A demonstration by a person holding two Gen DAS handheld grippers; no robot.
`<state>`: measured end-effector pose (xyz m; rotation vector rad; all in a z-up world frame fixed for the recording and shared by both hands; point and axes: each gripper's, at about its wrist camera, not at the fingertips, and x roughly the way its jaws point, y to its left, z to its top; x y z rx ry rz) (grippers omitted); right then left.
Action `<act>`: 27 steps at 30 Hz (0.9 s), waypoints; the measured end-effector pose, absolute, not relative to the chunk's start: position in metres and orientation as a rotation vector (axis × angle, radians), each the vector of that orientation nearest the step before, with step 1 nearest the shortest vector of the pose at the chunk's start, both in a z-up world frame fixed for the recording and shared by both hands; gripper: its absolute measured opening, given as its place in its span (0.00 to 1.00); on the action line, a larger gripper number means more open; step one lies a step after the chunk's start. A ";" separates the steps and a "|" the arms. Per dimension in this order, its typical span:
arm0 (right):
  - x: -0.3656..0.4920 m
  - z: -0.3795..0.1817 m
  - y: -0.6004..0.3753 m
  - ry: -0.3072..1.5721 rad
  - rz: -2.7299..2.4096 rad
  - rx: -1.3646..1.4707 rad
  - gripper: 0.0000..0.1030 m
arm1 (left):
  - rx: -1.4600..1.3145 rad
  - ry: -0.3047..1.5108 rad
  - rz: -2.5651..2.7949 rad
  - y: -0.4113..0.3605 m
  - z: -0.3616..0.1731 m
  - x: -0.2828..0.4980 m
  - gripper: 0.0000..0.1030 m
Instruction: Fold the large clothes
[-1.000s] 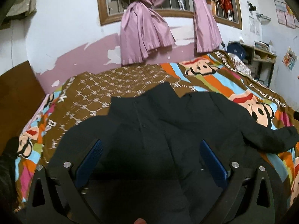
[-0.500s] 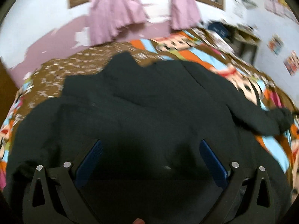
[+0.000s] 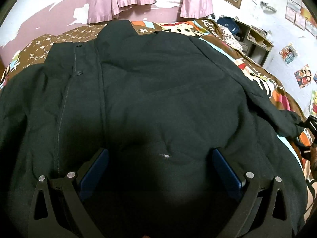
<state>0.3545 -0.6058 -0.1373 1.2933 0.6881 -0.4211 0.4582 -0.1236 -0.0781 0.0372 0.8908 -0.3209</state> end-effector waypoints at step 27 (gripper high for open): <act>0.412 -0.005 -0.149 0.720 0.503 -0.459 0.09 | -0.449 0.761 -0.337 0.067 0.048 0.373 0.99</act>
